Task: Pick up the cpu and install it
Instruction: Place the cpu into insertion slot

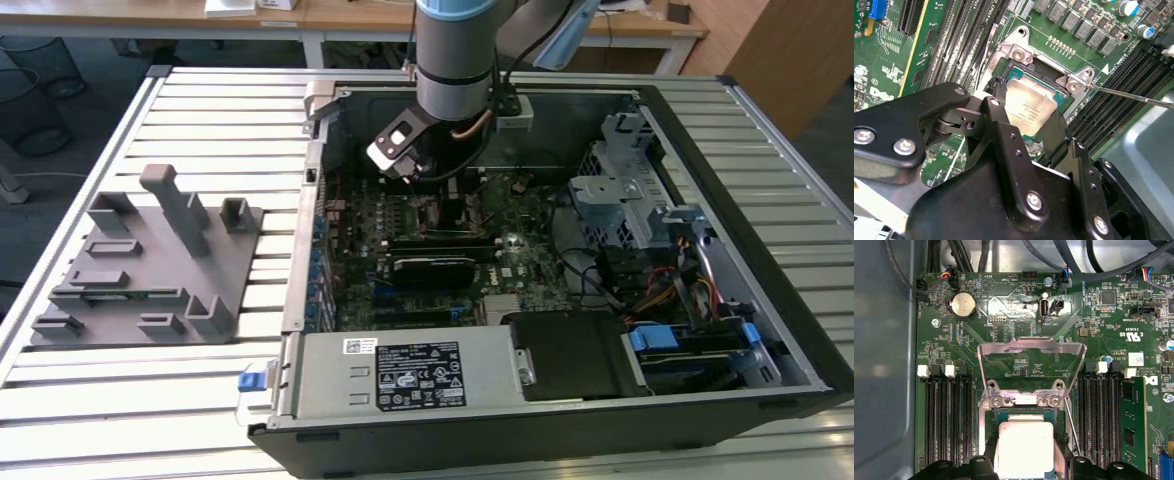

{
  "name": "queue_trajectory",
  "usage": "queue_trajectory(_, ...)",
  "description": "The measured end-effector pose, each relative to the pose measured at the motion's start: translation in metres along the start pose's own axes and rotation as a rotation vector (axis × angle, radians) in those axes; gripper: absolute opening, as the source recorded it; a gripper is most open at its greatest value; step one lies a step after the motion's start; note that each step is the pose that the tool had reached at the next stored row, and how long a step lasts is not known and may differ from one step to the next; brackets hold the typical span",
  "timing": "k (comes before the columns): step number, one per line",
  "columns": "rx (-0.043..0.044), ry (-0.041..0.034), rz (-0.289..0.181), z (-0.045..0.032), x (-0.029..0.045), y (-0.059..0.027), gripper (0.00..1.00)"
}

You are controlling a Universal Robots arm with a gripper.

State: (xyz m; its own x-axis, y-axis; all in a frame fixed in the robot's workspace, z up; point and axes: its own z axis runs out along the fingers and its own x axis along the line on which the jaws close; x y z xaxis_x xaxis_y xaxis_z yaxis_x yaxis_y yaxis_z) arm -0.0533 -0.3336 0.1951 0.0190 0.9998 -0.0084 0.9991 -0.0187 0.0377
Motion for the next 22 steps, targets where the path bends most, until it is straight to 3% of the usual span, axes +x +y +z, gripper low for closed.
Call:
queue_trajectory(4,-0.0006,0.001,0.0,0.0004,0.0002,0.0001,0.54)
queue_trajectory(5,-0.0002,0.0003,0.0,0.0001,0.0,0.0,0.6)
queue_trajectory(17,0.0,0.0004,0.0,-0.0019,-0.0007,0.0003,0.6)
queue_trajectory(19,0.0001,0.0003,0.0,-0.0018,-0.0009,0.0003,0.52)
queue_trajectory(22,0.0,0.0003,0.0,-0.0018,-0.0011,0.0003,0.52)
